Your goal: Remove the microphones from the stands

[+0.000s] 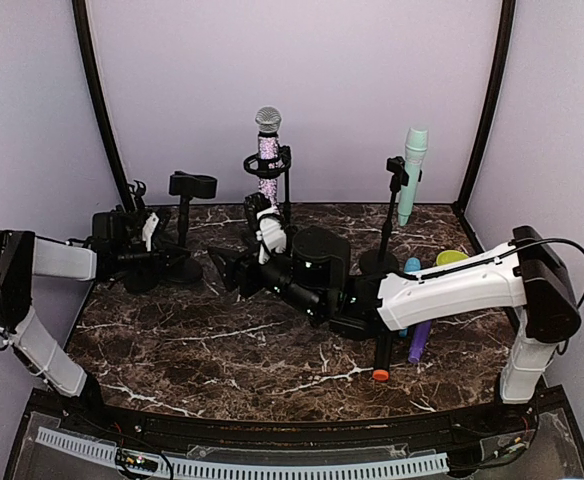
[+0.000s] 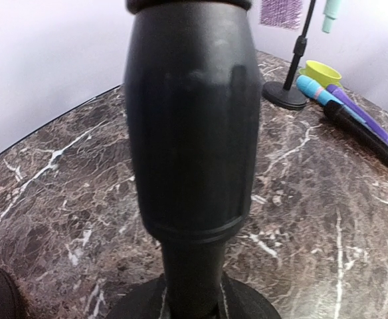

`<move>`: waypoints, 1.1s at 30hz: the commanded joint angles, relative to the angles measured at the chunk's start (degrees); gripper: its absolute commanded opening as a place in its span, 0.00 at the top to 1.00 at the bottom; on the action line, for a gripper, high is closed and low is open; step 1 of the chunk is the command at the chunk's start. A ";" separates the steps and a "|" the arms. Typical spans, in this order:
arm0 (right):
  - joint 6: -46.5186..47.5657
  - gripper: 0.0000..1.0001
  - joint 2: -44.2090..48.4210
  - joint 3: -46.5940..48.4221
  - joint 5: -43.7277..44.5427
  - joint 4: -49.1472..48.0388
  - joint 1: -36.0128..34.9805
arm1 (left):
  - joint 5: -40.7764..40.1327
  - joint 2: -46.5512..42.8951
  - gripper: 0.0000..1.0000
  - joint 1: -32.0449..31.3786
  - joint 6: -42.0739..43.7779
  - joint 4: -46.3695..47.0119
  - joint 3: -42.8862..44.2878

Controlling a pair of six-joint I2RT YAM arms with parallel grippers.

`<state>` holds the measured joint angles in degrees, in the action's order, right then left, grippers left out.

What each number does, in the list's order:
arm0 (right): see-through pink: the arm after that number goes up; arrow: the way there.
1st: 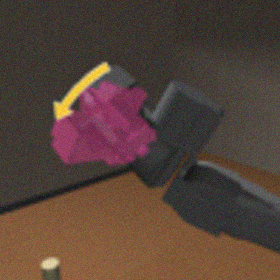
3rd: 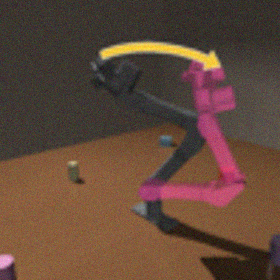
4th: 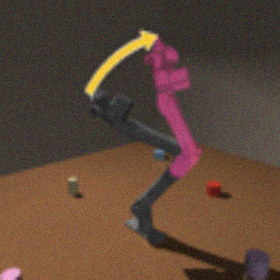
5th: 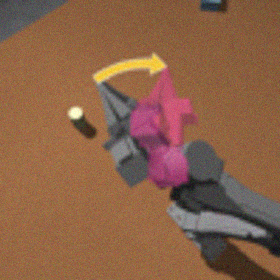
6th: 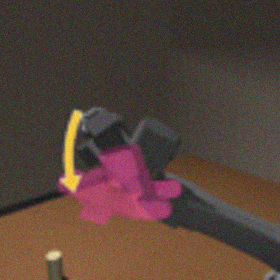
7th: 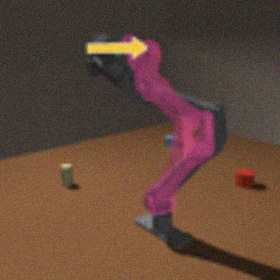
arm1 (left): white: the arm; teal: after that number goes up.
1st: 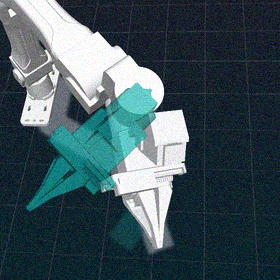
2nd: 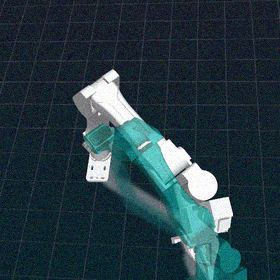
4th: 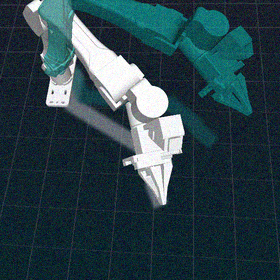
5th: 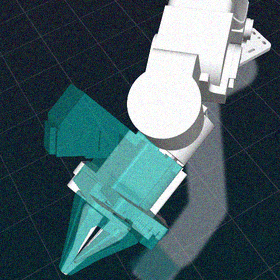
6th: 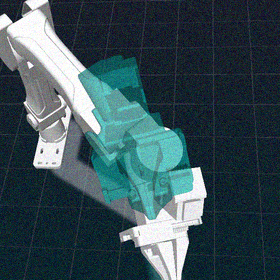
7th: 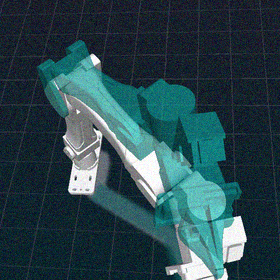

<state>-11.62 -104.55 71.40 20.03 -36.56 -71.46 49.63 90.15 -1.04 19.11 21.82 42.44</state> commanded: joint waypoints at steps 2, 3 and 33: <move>0.21 0.29 2.92 -1.96 4.98 0.26 -0.69 | -5.10 6.62 1.00 -2.14 -1.11 13.75 5.12; 0.18 0.29 2.87 -1.90 5.32 0.64 -0.62 | -5.66 7.79 1.00 -2.67 -0.42 9.88 7.43; -9.39 0.09 -6.46 12.12 -36.81 4.34 15.77 | 18.39 -7.34 1.00 -3.23 21.40 -29.97 7.33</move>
<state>-18.59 -109.16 83.02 -7.33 -28.38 -55.72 61.76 87.83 -4.62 36.03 -2.15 46.50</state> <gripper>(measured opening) 0.923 0.166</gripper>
